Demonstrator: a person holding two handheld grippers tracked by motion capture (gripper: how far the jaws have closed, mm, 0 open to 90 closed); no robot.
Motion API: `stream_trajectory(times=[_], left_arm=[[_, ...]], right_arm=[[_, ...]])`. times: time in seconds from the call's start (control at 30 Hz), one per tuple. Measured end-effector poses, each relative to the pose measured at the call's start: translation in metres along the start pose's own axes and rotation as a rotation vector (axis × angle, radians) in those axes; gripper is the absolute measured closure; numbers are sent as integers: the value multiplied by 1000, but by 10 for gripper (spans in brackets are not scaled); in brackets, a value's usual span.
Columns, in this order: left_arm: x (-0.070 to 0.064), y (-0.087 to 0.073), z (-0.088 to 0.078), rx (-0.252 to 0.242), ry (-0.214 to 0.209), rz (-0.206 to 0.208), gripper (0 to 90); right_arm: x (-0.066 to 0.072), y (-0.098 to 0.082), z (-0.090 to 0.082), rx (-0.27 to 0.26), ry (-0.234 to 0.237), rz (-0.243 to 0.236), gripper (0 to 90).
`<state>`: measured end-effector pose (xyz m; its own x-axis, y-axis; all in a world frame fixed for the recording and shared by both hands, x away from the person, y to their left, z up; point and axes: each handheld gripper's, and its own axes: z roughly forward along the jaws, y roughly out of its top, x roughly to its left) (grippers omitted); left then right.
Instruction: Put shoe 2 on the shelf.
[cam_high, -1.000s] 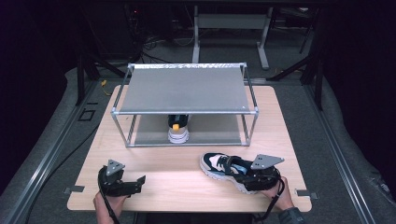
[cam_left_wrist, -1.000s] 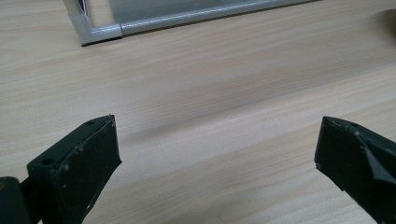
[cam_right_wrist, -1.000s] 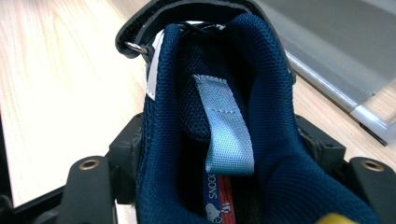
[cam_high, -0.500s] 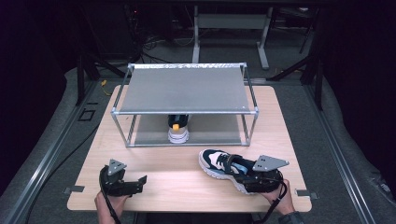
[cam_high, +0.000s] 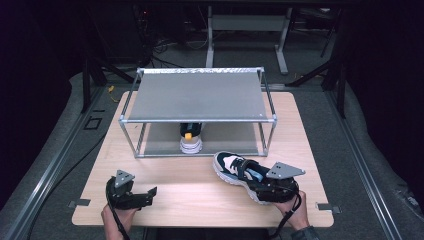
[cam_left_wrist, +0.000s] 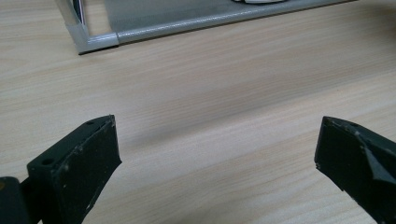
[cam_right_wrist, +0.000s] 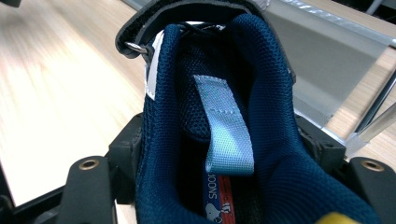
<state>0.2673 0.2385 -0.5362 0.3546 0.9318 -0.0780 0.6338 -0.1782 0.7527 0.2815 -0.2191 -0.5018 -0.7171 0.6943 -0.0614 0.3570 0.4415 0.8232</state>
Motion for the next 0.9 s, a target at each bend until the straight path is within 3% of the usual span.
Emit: stream_trajectory(times=[0.23, 0.3, 0.33, 0.37, 0.43, 0.9], left_arm=[[1, 2, -1, -7, -2, -8, 0], [1, 2, -1, -10, 0, -7, 0], [1, 2, -1, -9, 0, -7, 0], [1, 2, -2, -11, 1, -8, 0], [0, 2, -2, -11, 2, -9, 0], [4, -3, -2, -4, 5, -10, 0]], right_arm=[[3, 10, 7, -13, -52, 37, 319], [3, 12, 7, 5, -60, 37, 319], [4, 16, 11, -18, -65, 44, 319], [6, 18, 11, 3, -99, 45, 319], [7, 20, 13, -2, -96, 45, 319], [13, 44, 39, 27, -204, 73, 318]])
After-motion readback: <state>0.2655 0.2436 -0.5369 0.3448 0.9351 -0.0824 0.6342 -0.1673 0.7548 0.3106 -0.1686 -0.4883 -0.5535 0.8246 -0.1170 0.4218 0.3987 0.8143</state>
